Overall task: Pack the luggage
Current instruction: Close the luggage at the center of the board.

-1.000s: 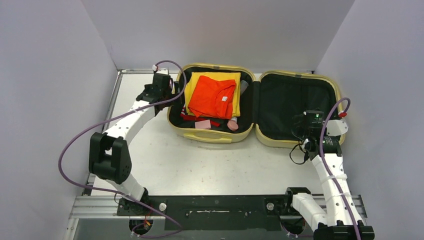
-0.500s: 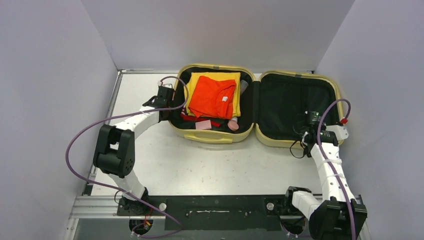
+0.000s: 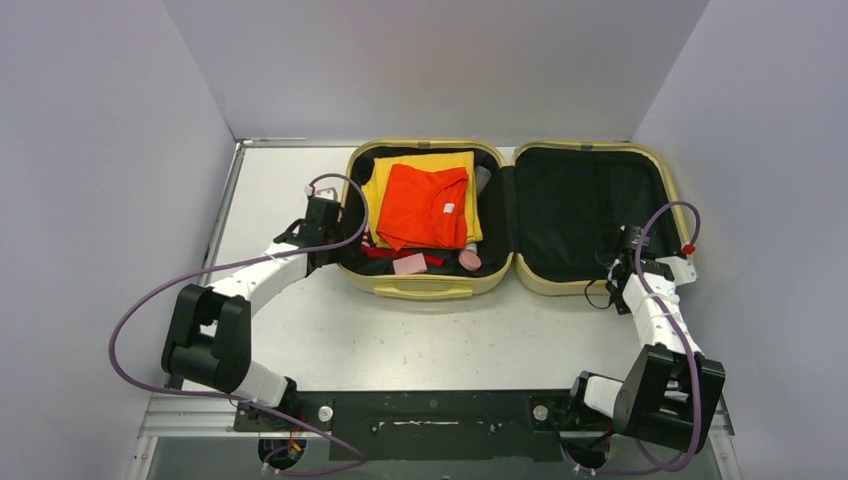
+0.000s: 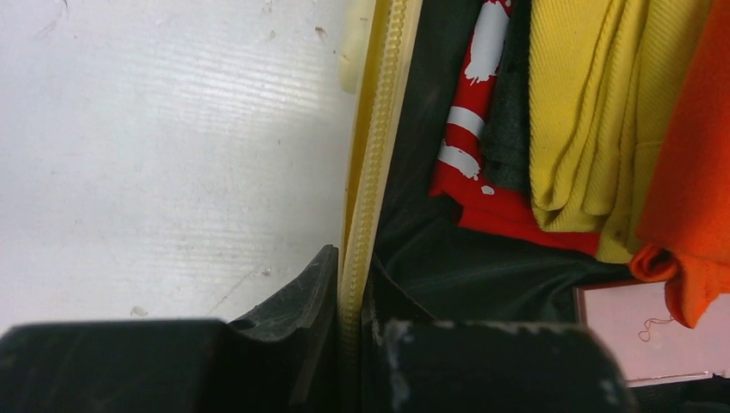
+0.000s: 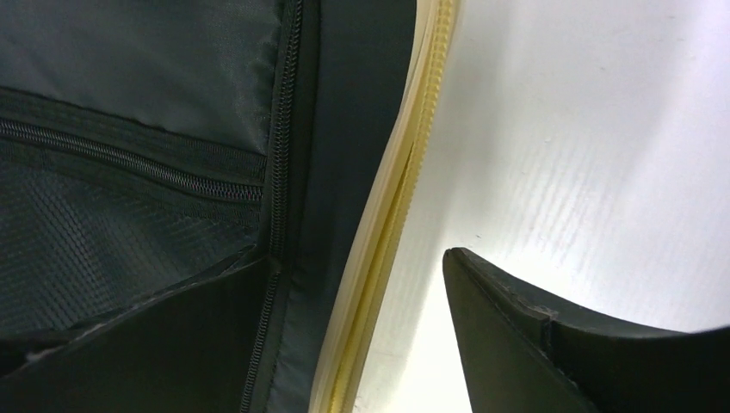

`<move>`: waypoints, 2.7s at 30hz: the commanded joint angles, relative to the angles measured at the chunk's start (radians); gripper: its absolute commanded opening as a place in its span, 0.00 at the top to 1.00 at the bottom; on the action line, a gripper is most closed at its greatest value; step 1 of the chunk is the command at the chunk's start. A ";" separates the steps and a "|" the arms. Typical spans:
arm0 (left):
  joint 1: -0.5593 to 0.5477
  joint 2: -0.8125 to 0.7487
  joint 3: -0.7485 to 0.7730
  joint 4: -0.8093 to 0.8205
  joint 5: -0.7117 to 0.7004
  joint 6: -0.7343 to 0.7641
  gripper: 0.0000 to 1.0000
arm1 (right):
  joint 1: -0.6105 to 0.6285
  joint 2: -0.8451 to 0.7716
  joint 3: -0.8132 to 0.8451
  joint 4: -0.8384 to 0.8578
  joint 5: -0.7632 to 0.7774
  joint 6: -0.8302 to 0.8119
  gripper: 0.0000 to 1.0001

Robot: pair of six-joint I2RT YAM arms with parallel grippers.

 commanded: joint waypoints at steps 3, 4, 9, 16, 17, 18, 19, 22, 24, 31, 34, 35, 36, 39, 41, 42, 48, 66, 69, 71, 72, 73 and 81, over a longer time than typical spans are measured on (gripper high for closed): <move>-0.075 -0.074 -0.037 -0.059 -0.016 -0.062 1.00 | -0.044 0.082 -0.019 0.178 -0.066 -0.096 0.39; -0.098 -0.072 -0.035 -0.058 -0.017 -0.066 1.00 | -0.053 0.095 -0.019 0.190 -0.083 -0.109 0.44; -0.179 -0.058 -0.022 -0.055 -0.001 -0.104 1.00 | -0.047 0.114 0.043 0.219 -0.095 -0.204 0.93; -0.198 -0.019 -0.003 -0.014 0.050 -0.147 1.00 | 0.165 0.034 0.260 0.194 0.162 -0.304 1.00; -0.203 -0.012 0.001 -0.008 0.059 -0.156 1.00 | 0.222 0.025 0.299 0.192 0.209 -0.328 1.00; -0.208 -0.003 0.004 0.000 0.065 -0.160 1.00 | 0.267 0.021 0.335 0.187 0.251 -0.350 1.00; -0.216 0.003 0.008 0.006 0.068 -0.166 1.00 | 0.322 0.020 0.372 0.184 0.300 -0.374 1.00; -0.230 0.021 0.023 0.022 0.080 -0.179 1.00 | 0.488 0.007 0.439 0.203 0.457 -0.459 1.00; -0.237 0.031 0.031 0.031 0.090 -0.188 1.00 | 0.600 -0.008 0.452 0.241 0.552 -0.538 1.00; -0.260 0.054 0.043 0.068 0.129 -0.221 1.00 | 0.967 -0.107 0.263 0.754 0.788 -1.079 1.00; -0.260 0.064 0.040 0.076 0.145 -0.234 1.00 | 1.093 -0.120 0.127 1.110 0.823 -1.405 1.00; -0.260 0.064 0.038 0.076 0.148 -0.236 1.00 | 1.122 -0.114 0.096 1.196 0.826 -1.503 1.00; -0.260 0.065 0.036 0.077 0.150 -0.238 1.00 | 1.162 -0.107 0.068 1.281 0.824 -1.595 1.00; -0.257 0.064 0.028 0.092 0.157 -0.245 1.00 | 1.229 -0.070 -0.004 1.537 0.808 -1.847 1.00; -0.256 0.074 0.030 0.096 0.170 -0.246 1.00 | 1.263 -0.036 -0.027 1.653 0.795 -1.978 1.00; -0.254 0.079 0.033 0.094 0.176 -0.247 1.00 | 1.280 -0.019 -0.039 1.713 0.785 -2.038 1.00; -0.230 0.062 0.030 0.078 0.208 -0.264 0.94 | 1.350 0.072 -0.085 1.975 0.753 -2.308 1.00; -0.090 -0.247 -0.108 0.032 0.255 -0.290 0.32 | 1.570 0.189 -0.102 1.868 0.779 -2.309 1.00; -0.081 -0.267 -0.130 0.022 0.247 -0.286 0.31 | 1.605 0.222 -0.089 1.801 0.794 -2.265 0.95; -0.077 -0.275 -0.142 0.015 0.245 -0.282 0.31 | 1.635 0.219 -0.076 1.698 0.788 -2.215 0.66; -0.076 -0.279 -0.146 0.010 0.241 -0.281 0.31 | 1.651 0.211 -0.068 1.624 0.781 -2.175 0.47; -0.075 -0.284 -0.148 0.004 0.235 -0.278 0.31 | 1.667 0.196 -0.055 1.537 0.772 -2.129 0.32; -0.054 -0.366 -0.122 -0.122 0.114 -0.259 0.30 | 1.748 0.107 0.186 0.764 0.583 -1.693 0.00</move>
